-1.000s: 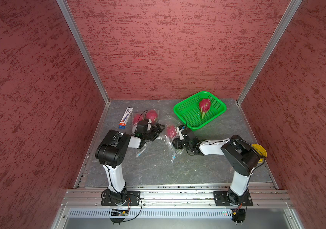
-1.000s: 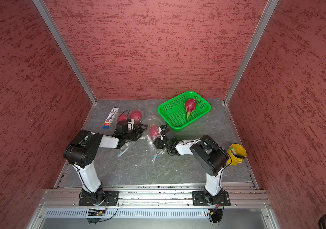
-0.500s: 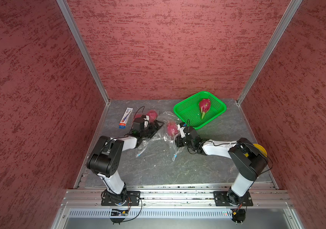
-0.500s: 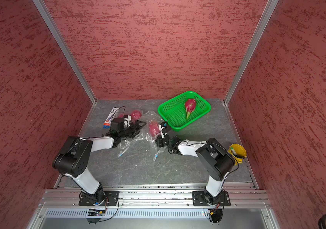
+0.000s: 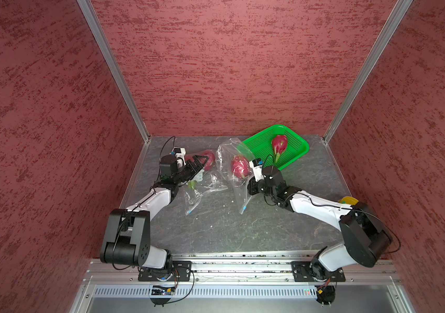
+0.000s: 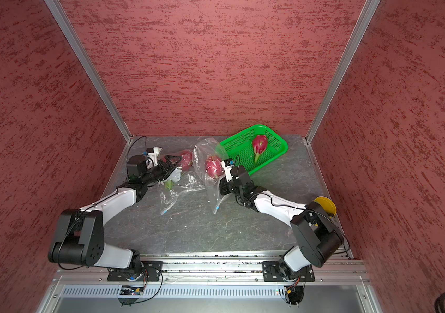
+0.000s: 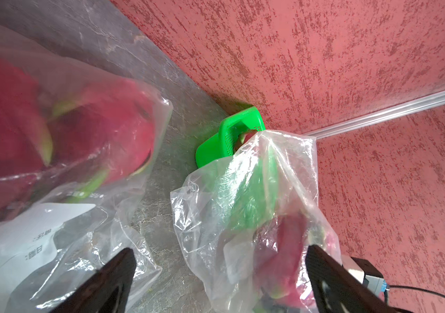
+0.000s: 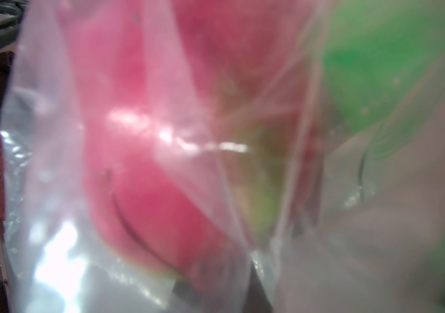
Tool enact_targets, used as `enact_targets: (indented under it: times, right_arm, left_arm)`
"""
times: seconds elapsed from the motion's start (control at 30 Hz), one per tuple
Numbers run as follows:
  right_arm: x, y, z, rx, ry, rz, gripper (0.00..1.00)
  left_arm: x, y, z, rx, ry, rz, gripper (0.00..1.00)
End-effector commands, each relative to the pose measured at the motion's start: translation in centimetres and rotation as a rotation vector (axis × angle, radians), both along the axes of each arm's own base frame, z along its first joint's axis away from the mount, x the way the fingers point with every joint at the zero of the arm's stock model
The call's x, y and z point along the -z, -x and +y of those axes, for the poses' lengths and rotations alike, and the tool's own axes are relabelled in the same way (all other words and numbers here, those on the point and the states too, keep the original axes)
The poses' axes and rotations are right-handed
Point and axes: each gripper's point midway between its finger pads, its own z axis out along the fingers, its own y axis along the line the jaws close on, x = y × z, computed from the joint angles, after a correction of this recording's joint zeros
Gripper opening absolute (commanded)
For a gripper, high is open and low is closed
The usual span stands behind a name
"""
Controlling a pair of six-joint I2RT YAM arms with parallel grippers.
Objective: Open the zip-top bag and take out the dragon fruit
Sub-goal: Pick up the dragon fruit from the zipper food storage bag.
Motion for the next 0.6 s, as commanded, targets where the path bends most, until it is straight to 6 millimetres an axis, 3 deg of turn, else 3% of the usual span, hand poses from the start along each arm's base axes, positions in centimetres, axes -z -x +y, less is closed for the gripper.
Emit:
enact_targets:
  times: [0.0,0.07,0.13,0.3,0.47,0.53,0.57]
  right_arm:
    - [-1.3,1.0,0.3,-0.073,-0.027,-0.035,0.03]
    - [-1.2,1.5,0.5,-0.106,-0.044,-0.028,0.03]
    - [-2.7,2.1,0.3,-0.132,-0.081,-0.047,0.02]
    - [-3.6,3.2,0.5,-0.204,-0.132,-0.036,0.02]
    - [-4.0,3.4,0.4,-0.21,-0.152,-0.038,0.02]
    - [-4.1,3.4,0.4,-0.209,-0.157,-0.04,0.02]
    - [-4.1,3.4,0.4,-0.207,-0.158,-0.041,0.02]
  left_arm:
    - [-0.2,0.1,-1.5,0.123,0.027,-0.043,0.99]
    - [-1.2,-0.2,-2.6,0.196,0.065,-0.11,1.0]
    - [-1.6,-0.6,-3.3,0.253,0.087,-0.144,1.0]
    - [-1.5,-1.8,-4.3,0.31,0.101,-0.179,1.0]
    - [-1.8,-1.5,-6.9,0.388,0.116,-0.206,0.98]
    - [-1.6,-1.4,-7.5,0.408,0.124,-0.204,0.85]
    - [-1.5,-1.5,-7.6,0.412,0.133,-0.204,0.69]
